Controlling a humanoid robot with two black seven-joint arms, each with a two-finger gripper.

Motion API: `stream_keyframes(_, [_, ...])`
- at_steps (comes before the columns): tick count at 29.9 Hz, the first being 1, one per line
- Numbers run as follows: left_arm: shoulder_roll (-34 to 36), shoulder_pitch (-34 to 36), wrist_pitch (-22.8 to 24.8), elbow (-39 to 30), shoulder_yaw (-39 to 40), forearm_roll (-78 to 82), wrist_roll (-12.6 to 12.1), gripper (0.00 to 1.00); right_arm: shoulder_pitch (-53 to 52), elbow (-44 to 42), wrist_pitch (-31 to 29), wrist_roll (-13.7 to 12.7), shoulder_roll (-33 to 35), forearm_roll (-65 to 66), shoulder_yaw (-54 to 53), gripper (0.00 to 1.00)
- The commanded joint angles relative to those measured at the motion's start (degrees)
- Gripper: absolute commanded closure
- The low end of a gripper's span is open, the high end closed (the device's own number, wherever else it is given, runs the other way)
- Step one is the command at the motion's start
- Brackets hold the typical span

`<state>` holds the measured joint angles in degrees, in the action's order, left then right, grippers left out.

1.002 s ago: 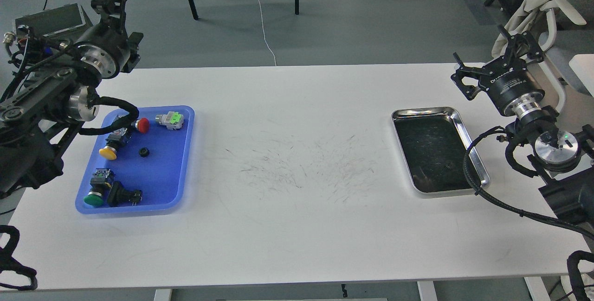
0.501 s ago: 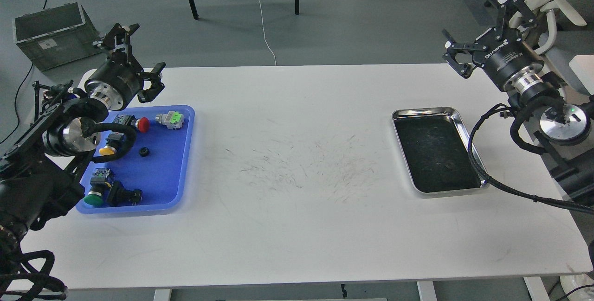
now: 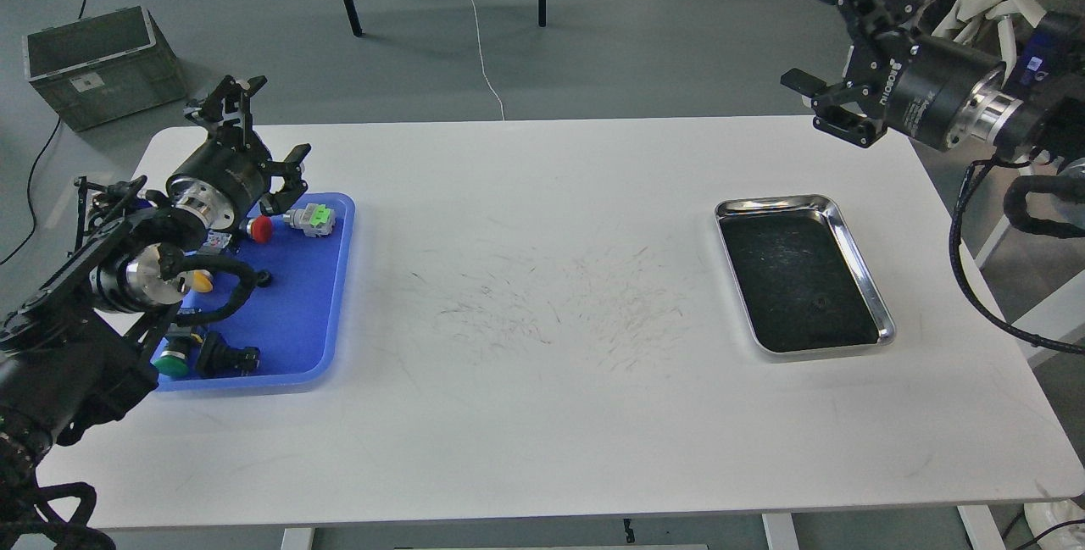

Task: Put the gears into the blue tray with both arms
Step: 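Move the right gripper over the metal tray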

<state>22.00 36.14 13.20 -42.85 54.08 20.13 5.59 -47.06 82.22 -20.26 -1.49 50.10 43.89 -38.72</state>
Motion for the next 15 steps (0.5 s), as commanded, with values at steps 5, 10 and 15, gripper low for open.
stream_keyframes(5, [0.0, 0.0, 0.1, 0.0, -0.2, 0.0, 0.1, 0.02, -0.8, 9.5, -0.8, -5.3, 4.9, 14.8, 3.6, 0.02])
stream_keyframes(10, [0.1, -0.2, 0.1, 0.0, -0.2, 0.0, 0.1, 0.02, 0.0, 13.2, -0.9, -5.9, 7.6, 21.0, 5.0, 0.02])
stream_keyframes(15, [-0.1, -0.3, 0.1, 0.0, -0.2, 0.0, 0.3, 0.02, 0.9, 13.3, -0.7, -5.8, 9.5, 29.3, 10.9, 0.02])
